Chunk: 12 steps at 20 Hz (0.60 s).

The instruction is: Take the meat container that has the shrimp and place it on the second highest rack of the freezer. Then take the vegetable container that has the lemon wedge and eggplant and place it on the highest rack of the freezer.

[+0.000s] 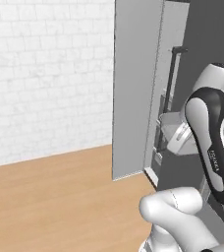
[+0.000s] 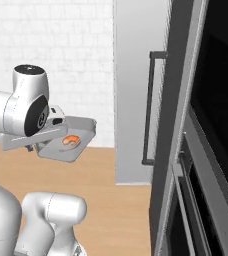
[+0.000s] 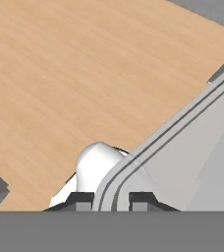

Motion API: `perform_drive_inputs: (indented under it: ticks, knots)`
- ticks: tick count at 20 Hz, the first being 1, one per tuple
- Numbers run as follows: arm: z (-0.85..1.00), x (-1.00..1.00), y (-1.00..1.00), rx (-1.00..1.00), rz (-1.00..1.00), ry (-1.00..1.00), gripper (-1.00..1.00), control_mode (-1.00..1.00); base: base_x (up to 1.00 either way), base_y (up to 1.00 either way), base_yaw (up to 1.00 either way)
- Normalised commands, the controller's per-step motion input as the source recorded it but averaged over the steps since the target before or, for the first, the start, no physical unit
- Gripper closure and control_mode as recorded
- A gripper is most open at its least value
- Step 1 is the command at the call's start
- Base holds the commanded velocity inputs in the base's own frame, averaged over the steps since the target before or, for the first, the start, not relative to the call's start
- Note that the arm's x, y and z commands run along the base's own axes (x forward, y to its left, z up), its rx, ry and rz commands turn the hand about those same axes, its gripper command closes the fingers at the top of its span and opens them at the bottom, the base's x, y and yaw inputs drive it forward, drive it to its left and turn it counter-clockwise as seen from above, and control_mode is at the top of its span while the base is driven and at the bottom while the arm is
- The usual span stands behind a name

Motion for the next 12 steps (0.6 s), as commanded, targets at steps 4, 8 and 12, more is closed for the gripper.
perform_drive_inputs:
  ticks: [4, 8, 12]
  knots:
    - [0.0, 0.0, 0.0, 0.0, 0.0, 0.0, 1.0, 1.0, 0.93, 0.48, 0.0]
    - [0.0, 0.0, 0.0, 0.0, 0.0, 0.0, 1.0, 1.0, 0.75, 0.31, -0.06]
    - [0.0, 0.0, 0.0, 0.0, 0.0, 0.0, 1.0, 1.0, 0.69, 0.28, -0.11]
